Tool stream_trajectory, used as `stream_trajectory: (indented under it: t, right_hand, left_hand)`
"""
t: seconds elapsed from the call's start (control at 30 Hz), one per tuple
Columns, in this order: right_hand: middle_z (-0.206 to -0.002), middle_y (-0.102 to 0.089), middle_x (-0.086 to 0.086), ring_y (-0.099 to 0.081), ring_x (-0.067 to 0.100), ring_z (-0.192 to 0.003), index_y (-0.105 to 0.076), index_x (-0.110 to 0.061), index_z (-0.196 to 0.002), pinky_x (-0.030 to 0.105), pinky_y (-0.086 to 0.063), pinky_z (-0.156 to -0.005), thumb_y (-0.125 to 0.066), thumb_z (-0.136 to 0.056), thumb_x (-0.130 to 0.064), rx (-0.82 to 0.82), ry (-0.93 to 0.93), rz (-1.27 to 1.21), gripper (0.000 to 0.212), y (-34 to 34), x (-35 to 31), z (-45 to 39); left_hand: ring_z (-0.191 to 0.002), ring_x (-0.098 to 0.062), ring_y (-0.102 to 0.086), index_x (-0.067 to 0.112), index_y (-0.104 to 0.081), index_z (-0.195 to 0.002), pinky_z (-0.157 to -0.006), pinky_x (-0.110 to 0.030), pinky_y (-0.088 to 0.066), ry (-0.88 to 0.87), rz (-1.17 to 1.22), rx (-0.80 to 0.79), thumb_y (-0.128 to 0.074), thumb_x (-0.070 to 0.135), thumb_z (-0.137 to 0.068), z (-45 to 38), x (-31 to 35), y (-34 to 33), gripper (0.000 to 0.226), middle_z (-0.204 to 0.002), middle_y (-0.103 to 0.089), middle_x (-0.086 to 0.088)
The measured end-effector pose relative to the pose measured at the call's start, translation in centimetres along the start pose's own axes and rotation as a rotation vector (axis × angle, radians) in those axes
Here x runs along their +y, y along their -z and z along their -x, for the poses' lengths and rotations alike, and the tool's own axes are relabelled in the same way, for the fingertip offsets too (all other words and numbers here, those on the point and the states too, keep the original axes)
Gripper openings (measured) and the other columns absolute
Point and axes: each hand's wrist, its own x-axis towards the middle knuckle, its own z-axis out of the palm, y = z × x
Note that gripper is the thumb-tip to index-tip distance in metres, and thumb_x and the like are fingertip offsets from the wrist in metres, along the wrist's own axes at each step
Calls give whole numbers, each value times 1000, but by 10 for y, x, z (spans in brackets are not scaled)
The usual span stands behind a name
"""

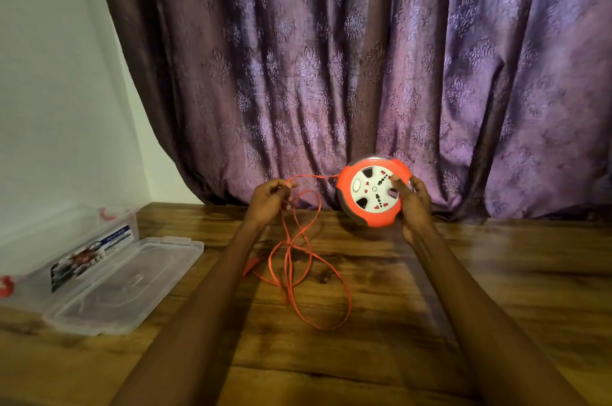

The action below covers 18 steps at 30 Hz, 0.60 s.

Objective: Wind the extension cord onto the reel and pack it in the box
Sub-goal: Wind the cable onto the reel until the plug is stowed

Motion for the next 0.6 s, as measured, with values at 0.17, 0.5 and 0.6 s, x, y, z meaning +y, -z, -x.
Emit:
stream_trajectory:
  t: [0.17,0.5,0.6]
  right_hand:
    - [-108,-64,8,-66,12,-73,-56,-17,-118,31,-53,-66,-74,-86,-17,19,18,-45,37,-9,-3,3]
    - [-93,-64,4,-65,1,-60,-57,-17,-106,26,-51,-58,-71,-87,-12,-29,91,84,24,-26,-3,7]
    - [-89,-65,2,-63,2,-58,-58,-14,-113,21,-49,-50,-71,-87,-11,-56,83,108,29,-31,1,11]
  left_hand:
    - [-46,5,-53,11,-71,-85,-63,-28,-48,14,-82,172,-63,10,-91,-5,-4,7,10,-67,-64,-3]
    - [-79,-23,-63,15,-66,-79,-70,-32,-43,75,-291,318,-65,38,-90,-16,3,31,26,-78,-68,-9]
    - [-97,-28,-65,16,-69,-100,-81,-33,-47,57,-347,382,-63,23,-88,-9,5,28,14,-103,-71,-10]
